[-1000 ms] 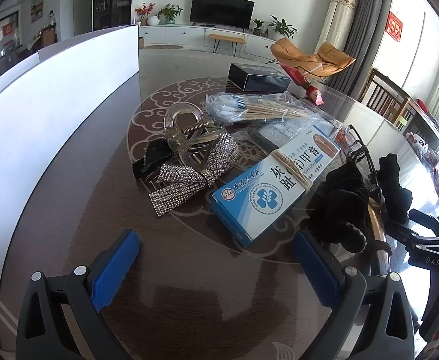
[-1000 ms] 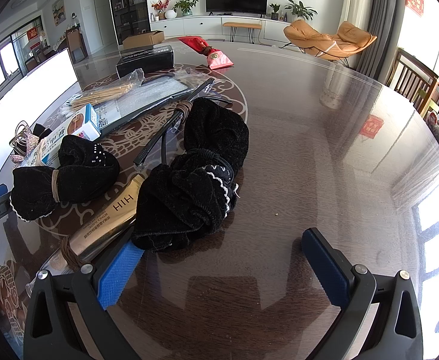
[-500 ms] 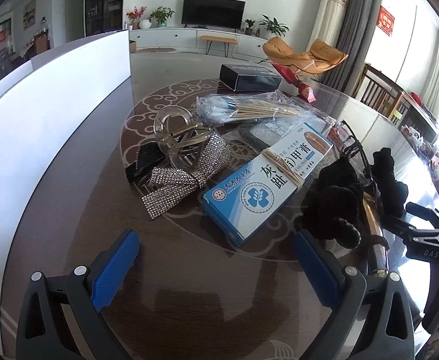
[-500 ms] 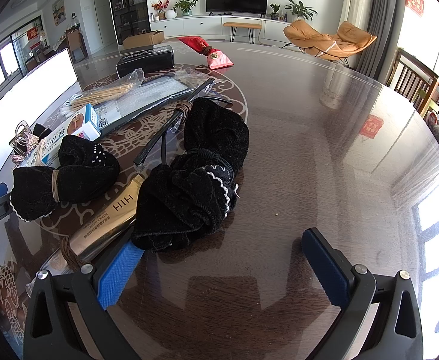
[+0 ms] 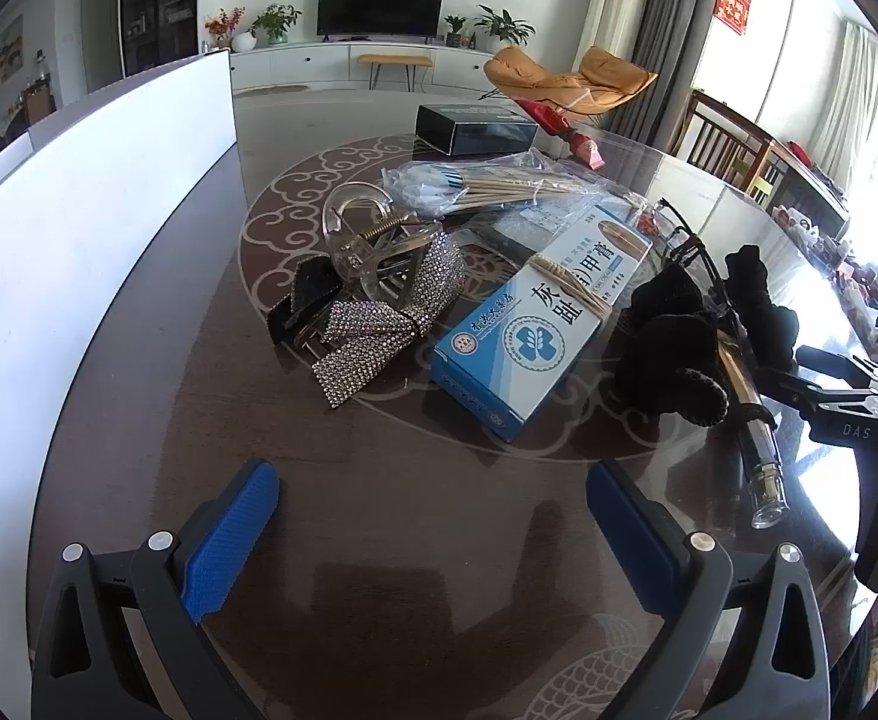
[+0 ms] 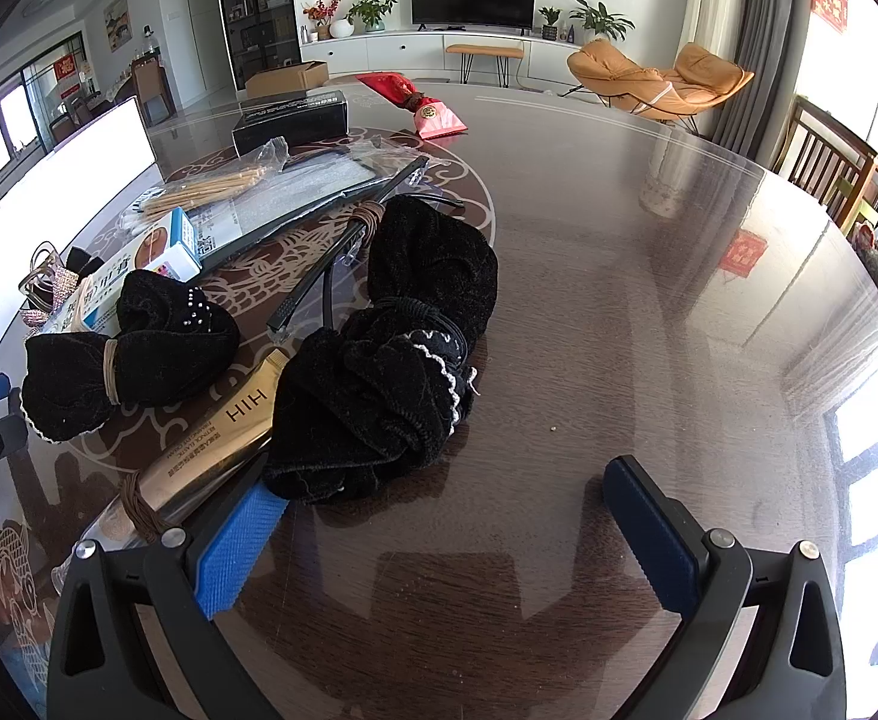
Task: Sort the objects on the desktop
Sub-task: 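Move the left tool to the clear acrylic holder and close on it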
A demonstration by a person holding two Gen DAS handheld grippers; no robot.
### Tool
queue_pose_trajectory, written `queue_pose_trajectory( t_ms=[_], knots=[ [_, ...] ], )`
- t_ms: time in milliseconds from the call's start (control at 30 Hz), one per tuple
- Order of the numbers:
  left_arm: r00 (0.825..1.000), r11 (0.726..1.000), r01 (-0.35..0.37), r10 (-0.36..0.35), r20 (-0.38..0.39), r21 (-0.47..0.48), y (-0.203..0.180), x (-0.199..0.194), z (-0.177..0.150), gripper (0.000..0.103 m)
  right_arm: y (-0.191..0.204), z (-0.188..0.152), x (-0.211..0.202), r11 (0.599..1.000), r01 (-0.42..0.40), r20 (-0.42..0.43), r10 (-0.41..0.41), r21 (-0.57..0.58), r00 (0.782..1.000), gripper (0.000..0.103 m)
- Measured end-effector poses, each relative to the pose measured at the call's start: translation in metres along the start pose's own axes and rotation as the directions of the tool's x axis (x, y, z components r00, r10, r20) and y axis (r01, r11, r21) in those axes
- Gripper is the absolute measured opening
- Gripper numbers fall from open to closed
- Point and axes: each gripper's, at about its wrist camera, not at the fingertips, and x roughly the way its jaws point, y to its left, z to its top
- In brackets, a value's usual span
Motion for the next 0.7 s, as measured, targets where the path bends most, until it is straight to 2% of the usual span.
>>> queue_pose_trajectory(
  t_ms=[300,333,533,700],
  knots=[
    [0.995,0.993,-0.087,0.091,-0.05,0.075,0.006,0.005,0.001,0.103,0.0,0.0,0.0,1.0,0.0,0.0,0.0,0.0,1.0,0.103],
    [0.98,0.974,-0.196,0.191,-0.051,-0.113,0.006,0.005,0.002,0.103,0.0,0.0,0.0,1.0,0.0,0.0,0.0,0.001,1.0,0.103],
    [0.985,0.983,-0.167,0.164,-0.055,-0.073,0.012,0.007,0.006,0.103,0.0,0.0,0.0,1.0,0.0,0.0,0.0,0.0,1.0,0.103],
    [0.984,0.987,-0.154,0.148,-0.104,-0.054,0.025,0.005,0.006,0.103,0.0,0.0,0.0,1.0,0.0,0.0,0.0,0.0,1.0,0.103]
  ],
)
